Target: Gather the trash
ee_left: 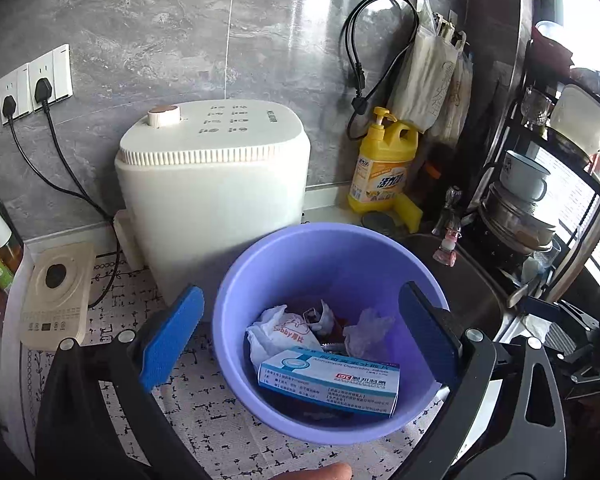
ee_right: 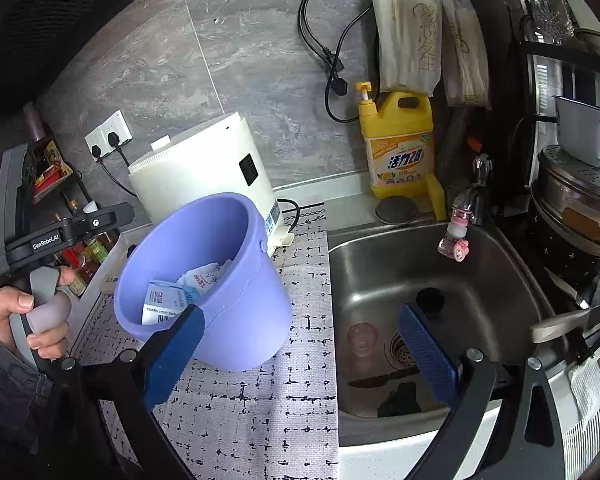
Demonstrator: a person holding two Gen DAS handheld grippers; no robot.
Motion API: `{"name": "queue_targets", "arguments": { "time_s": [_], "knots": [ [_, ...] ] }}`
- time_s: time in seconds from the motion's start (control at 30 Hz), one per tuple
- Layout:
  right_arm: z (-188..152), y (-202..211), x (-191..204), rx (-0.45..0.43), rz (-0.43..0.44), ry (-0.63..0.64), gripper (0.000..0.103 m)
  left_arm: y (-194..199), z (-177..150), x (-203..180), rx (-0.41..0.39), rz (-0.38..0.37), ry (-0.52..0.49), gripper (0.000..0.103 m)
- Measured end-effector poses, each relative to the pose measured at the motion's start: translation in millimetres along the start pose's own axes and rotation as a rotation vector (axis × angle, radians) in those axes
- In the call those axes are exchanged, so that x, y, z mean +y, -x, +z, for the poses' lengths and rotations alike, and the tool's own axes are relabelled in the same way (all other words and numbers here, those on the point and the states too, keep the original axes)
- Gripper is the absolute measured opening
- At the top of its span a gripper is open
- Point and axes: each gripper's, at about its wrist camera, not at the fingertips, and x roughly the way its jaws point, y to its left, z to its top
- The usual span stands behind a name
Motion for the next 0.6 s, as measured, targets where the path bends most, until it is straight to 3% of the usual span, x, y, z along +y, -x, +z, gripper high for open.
{"name": "queue_targets", "arguments": {
  "time_s": [0.27,0.6],
  "knots": [
    [13.8,-5.9,38.6,-0.019,0.039,0.033,0.095,37.0,-3.6,25.2,-0.024,-0.003,0.020,0.097],
    [17.6,-9.3,88.7,-0.027,-0.023,-0.037,0.095,89.8,-13.4,79.7,-0.051,-0.013,0.030,0.097]
  ]
}}
